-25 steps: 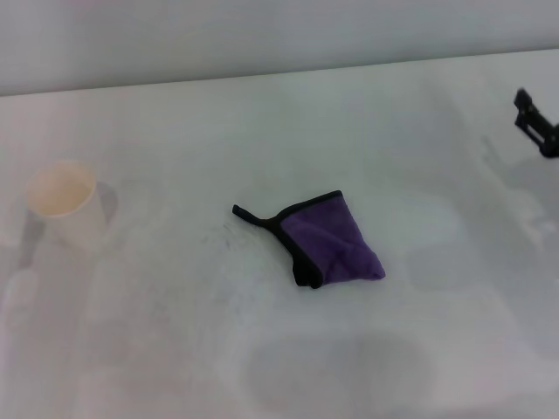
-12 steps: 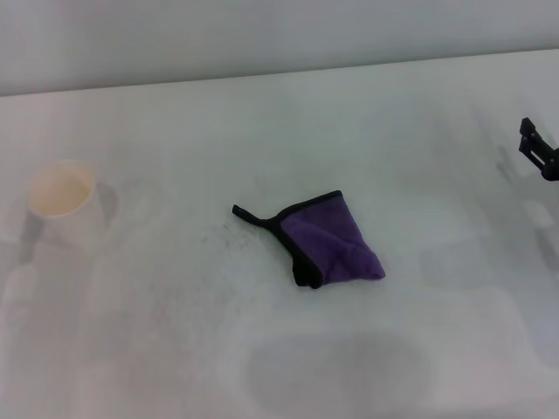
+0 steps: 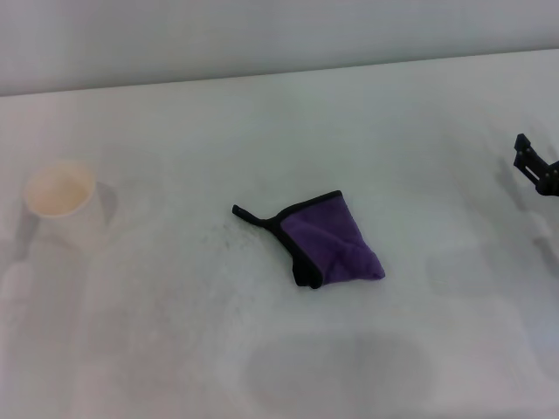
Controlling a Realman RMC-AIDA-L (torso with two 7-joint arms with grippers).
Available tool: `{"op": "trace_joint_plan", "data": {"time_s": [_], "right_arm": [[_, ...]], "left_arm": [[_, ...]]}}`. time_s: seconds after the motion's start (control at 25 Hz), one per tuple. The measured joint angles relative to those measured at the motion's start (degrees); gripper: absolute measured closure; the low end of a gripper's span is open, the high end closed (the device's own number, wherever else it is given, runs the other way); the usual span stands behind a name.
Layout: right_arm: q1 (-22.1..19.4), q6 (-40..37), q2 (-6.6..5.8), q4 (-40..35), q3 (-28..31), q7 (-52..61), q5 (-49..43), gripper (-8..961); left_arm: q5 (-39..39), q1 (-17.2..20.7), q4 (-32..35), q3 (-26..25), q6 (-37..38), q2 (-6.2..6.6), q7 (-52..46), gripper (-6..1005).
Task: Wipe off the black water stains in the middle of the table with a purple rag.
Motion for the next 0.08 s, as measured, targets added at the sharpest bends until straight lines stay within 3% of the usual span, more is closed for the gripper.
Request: {"op": "trace_joint_plan", "data": {"time_s": [0.08], "right_arm": [[-0.05, 0.00, 0.00, 0.40, 0.00, 0.17, 0.00, 84]], "left_arm": [[0.01, 0.11, 0.05, -0.01, 0.00, 0.01, 0.00, 110]]}}
